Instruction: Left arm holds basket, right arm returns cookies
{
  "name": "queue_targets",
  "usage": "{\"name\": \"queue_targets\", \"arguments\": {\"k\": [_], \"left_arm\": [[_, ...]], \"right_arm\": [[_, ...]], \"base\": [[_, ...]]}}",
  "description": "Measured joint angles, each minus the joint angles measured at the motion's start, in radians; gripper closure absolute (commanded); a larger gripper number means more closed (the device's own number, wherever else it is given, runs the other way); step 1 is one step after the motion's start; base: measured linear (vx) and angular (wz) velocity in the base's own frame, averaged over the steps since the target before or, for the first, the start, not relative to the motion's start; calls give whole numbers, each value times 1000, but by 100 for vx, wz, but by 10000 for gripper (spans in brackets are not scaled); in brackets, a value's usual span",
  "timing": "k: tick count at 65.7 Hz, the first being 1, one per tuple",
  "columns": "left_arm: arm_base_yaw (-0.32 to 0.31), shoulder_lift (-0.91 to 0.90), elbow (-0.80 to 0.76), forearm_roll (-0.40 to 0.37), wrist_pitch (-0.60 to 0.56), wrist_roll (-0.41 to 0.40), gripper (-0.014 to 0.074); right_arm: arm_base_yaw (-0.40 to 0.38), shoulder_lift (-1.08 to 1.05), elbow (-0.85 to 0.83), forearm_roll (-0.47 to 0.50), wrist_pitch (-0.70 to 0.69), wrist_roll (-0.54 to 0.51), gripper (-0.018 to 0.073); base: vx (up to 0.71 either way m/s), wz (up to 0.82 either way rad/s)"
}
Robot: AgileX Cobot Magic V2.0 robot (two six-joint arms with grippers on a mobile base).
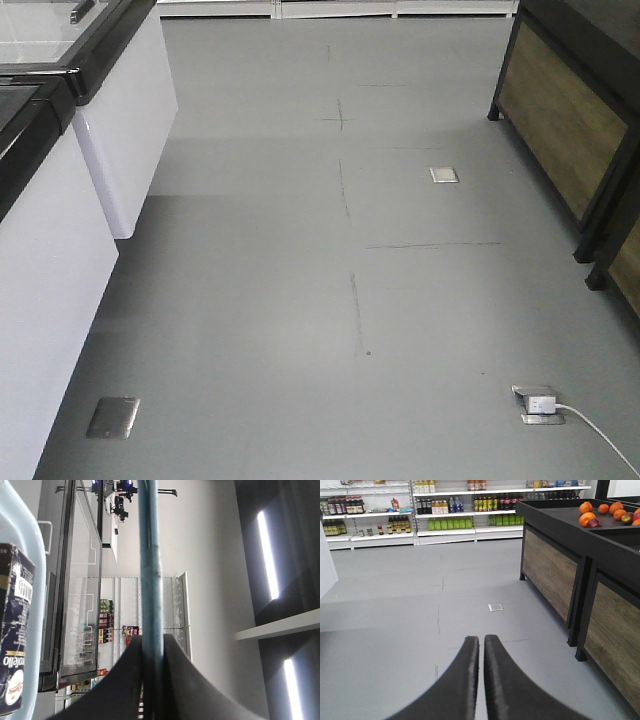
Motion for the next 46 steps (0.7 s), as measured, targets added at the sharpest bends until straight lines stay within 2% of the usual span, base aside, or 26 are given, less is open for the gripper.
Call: {"name": "queue_targets", "arguments": {"k": [15,25,46], "left_arm": [[0,9,0,51,-44,-2,602],[-5,9,0,55,-69,-45,602],[-77,9,0,62,-188,-119,602]], "right_arm": [[0,0,0,0,0,0,570],[0,0,0,0,0,0,570],[0,0,0,0,0,0,570]], "base": [[0,0],[0,0],[0,0]]}}
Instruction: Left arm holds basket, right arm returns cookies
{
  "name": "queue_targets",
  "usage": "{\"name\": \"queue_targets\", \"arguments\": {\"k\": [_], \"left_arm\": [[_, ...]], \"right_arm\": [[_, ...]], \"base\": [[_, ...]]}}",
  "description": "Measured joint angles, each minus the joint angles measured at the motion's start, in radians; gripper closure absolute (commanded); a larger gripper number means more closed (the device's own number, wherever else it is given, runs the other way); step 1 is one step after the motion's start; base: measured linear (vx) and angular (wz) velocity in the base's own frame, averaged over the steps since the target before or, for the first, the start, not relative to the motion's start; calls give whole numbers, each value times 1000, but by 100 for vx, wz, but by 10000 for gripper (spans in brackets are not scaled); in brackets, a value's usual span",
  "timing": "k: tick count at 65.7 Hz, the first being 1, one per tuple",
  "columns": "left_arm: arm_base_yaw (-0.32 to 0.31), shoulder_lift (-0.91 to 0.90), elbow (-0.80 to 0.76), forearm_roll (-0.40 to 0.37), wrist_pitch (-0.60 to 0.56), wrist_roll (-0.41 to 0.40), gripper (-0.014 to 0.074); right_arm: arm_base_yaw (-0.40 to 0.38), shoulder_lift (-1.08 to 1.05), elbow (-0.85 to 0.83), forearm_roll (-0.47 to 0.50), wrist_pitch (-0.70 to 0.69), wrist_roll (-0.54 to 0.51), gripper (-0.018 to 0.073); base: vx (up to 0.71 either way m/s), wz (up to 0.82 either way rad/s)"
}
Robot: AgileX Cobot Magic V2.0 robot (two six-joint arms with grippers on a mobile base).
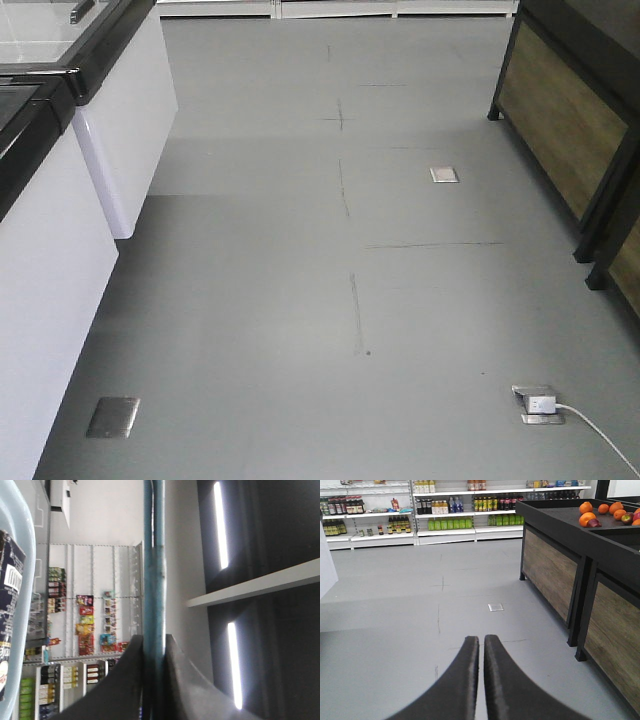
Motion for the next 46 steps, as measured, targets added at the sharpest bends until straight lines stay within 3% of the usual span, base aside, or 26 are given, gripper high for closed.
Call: {"name": "queue_targets", "arguments": {"k": [16,46], "left_arm": [[-72,0,0,15,-48,-57,602],[-289,0,0,199,-131,-162,602]], "right_arm": [[0,0,0,0,0,0,570],[0,0,0,0,0,0,570]], "base": [[0,0],[0,0]]}}
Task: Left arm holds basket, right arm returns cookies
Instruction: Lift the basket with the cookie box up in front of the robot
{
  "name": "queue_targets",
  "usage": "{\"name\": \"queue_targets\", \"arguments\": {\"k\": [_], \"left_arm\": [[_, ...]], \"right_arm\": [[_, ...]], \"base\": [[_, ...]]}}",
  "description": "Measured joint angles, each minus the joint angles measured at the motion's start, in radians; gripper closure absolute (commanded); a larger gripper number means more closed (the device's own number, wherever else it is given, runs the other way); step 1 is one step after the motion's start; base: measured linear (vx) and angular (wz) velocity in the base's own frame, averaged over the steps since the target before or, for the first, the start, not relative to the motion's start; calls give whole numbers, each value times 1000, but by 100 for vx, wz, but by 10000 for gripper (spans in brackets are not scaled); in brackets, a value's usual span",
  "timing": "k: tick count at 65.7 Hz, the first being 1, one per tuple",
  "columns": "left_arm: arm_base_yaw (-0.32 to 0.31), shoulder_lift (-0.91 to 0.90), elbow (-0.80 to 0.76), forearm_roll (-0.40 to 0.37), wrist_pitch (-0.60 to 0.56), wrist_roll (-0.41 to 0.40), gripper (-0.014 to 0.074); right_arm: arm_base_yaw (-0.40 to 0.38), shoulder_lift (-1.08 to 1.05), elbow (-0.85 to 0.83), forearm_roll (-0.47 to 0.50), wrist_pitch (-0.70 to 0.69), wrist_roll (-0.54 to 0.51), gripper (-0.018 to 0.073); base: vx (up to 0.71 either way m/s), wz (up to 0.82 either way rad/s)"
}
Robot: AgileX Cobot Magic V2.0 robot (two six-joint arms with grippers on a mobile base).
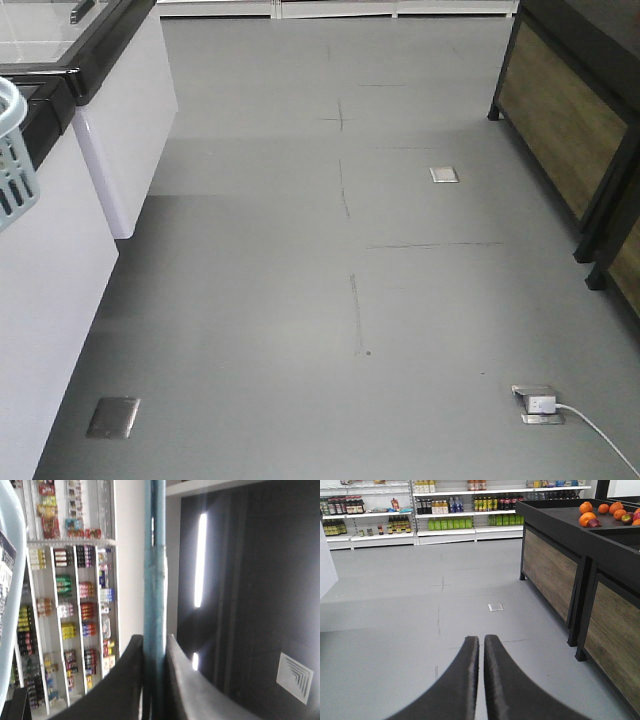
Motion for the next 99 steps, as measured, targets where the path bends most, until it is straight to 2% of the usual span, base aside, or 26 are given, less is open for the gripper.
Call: {"name": "queue_targets", "arguments": {"k": [14,32,55,85,99], "left_arm": [[-132,0,0,31,-18,-2,601],[-345,0,0,100,-26,-32,601],[-550,0,0,102,1,-34,601],[-792,45,0,144,13,-34,601],[-857,60,13,148,11,-38,601]], "right_arm": [[0,0,0,0,0,0,570],[0,0,0,0,0,0,570],[0,0,0,0,0,0,570],[0,0,0,0,0,0,570],[0,0,0,0,0,0,570]], "base": [[0,0],[0,0],[0,0],[0,0],[0,0]]}}
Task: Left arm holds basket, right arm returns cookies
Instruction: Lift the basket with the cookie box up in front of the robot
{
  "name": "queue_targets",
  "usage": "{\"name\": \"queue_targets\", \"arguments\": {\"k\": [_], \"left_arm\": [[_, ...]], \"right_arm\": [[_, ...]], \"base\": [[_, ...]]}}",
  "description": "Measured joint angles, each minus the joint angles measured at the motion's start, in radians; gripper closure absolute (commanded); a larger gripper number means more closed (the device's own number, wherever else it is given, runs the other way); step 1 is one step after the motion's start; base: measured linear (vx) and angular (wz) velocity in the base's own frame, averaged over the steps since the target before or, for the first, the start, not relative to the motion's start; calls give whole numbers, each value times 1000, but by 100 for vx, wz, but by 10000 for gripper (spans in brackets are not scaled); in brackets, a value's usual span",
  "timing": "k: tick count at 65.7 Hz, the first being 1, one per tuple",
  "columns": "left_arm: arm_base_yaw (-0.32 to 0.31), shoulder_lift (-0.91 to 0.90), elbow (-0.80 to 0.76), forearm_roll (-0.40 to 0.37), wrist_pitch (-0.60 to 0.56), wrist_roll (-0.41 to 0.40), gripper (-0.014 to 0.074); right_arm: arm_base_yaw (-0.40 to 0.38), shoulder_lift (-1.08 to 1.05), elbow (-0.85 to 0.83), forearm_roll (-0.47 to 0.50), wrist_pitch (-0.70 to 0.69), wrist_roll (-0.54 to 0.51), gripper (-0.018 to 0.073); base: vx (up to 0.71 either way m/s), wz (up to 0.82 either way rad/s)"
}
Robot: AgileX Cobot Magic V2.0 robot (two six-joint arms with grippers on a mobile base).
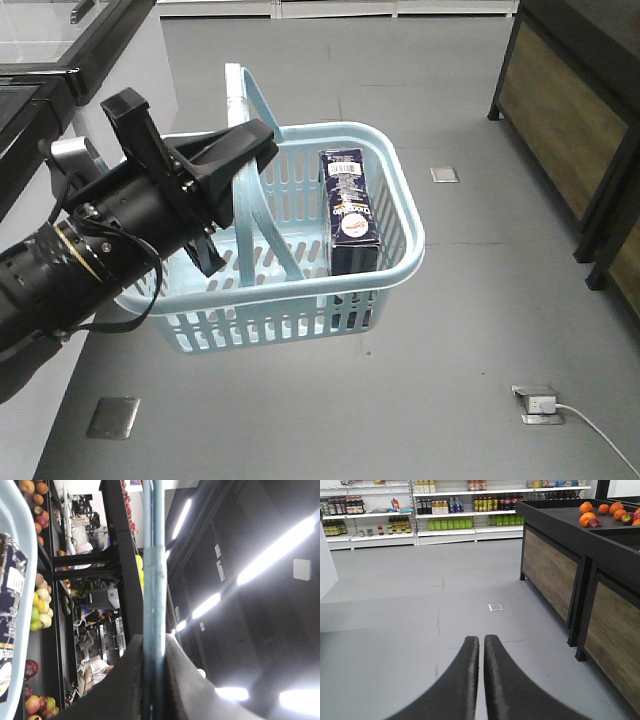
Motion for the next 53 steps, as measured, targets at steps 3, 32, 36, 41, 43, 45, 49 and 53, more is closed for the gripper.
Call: {"name": "queue_targets", "arguments": {"k": [3,32,36,41,43,45,49,53], "left_arm": [[-5,0,14,-4,-8,-1,601],[-32,-1,164,-62,-148,-14,601],[-61,-1,171,-65,-161,-14,601],[-99,-1,172,-65,-161,-14,601],[-113,-1,172,-65,-161,-15,601],[-126,-1,172,-65,-161,-15,601],[-151,-1,172,-65,-164,-15,601],[-165,-1,172,-65,-172,-15,601]], "right_arm": [[0,0,0,0,0,0,570],[0,0,0,0,0,0,570],[0,0,0,0,0,0,570],[0,0,0,0,0,0,570],[0,0,0,0,0,0,570],[0,0,0,0,0,0,570],[0,0,0,0,0,0,570],[0,0,0,0,0,0,570]], "base": [[0,0],[0,0],[0,0],[0,0],[0,0],[0,0],[0,0],[0,0]]}}
